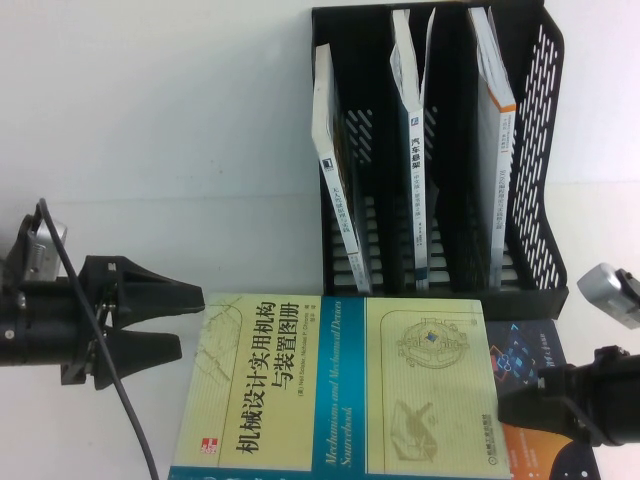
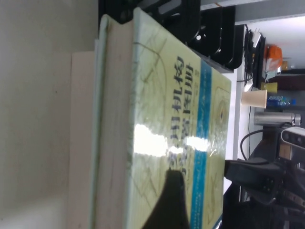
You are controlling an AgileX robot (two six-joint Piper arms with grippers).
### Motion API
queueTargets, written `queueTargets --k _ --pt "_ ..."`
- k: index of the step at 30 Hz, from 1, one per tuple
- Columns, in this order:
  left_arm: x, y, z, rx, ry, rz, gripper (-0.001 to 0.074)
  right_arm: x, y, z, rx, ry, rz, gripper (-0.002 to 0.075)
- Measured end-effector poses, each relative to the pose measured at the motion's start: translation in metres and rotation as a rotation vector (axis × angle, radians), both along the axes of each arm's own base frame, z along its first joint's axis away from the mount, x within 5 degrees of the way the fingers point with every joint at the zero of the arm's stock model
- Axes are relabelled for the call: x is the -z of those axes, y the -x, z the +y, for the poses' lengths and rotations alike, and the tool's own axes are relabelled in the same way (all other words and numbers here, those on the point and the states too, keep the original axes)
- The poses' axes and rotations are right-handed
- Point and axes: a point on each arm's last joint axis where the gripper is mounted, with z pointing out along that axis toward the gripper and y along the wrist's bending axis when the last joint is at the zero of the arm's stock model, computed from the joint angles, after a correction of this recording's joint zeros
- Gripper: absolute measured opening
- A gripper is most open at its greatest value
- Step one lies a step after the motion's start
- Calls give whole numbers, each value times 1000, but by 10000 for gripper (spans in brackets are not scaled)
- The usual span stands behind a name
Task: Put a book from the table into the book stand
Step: Pick up the book with your left arm
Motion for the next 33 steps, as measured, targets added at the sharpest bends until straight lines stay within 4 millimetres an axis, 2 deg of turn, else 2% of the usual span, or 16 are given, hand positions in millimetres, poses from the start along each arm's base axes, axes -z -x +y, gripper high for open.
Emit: queueTargets --k 6,18,23,27,33 --pt "0 -5 1 -2 1 -21 598 1 0 0 -4 0 -2 -3" --pt "-12 -18 2 -147 158 -20 598 1 0 0 -8 1 -7 -2" --pt "-7 -21 28 -234 156 -1 598 0 -1 0 -3 -4 -6 -2" --pt "5 -16 52 -243 58 32 598 0 -1 0 -5 -3 -10 -3" --pt "19 -14 52 -191 9 79 581 0 0 1 -14 -8 -10 -3"
